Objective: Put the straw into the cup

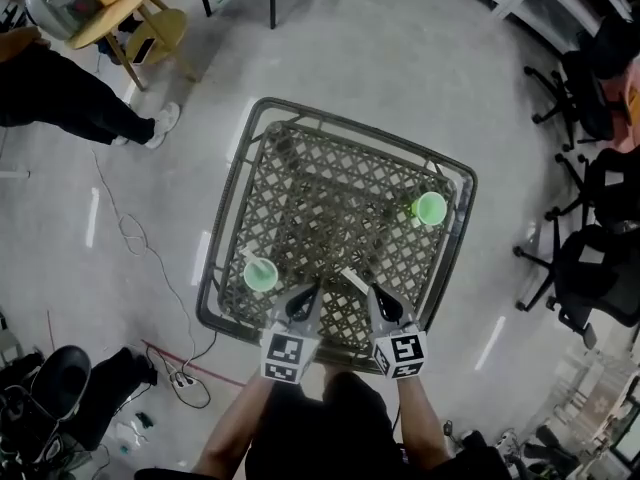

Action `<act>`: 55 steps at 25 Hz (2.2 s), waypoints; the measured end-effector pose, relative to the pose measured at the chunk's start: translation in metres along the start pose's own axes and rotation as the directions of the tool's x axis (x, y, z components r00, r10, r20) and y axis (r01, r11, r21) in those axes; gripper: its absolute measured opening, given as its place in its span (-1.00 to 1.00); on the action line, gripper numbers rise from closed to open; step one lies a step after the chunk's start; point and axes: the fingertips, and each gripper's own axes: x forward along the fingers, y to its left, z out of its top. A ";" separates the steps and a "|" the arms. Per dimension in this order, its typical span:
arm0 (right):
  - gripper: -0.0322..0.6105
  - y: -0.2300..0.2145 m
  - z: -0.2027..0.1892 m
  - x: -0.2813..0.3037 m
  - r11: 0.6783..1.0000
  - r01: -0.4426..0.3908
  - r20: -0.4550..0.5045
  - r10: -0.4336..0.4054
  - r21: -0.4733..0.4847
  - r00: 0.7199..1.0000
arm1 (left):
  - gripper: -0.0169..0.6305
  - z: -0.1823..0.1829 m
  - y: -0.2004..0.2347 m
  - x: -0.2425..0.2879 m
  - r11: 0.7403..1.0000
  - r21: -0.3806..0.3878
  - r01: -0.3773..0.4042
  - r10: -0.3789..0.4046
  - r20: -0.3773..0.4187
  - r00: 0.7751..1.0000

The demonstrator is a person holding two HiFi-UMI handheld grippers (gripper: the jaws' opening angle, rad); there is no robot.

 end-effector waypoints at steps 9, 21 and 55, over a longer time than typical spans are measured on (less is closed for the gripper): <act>-0.89 0.007 -0.026 0.022 0.993 -0.083 -0.098 0.074 -0.086 0.992 | -0.93 -0.018 0.008 0.009 1.000 -0.023 -0.017 0.016 -0.019 1.000; -0.72 0.017 -0.039 0.052 0.967 -0.148 -0.211 0.103 -0.208 0.972 | -0.93 -0.027 0.021 0.002 0.997 -0.055 -0.055 0.054 -0.021 0.998; -0.72 0.015 -0.072 0.074 0.918 -0.180 -0.383 0.034 -0.354 0.923 | -0.93 -0.037 0.029 -0.008 0.990 -0.092 -0.103 0.100 -0.031 0.994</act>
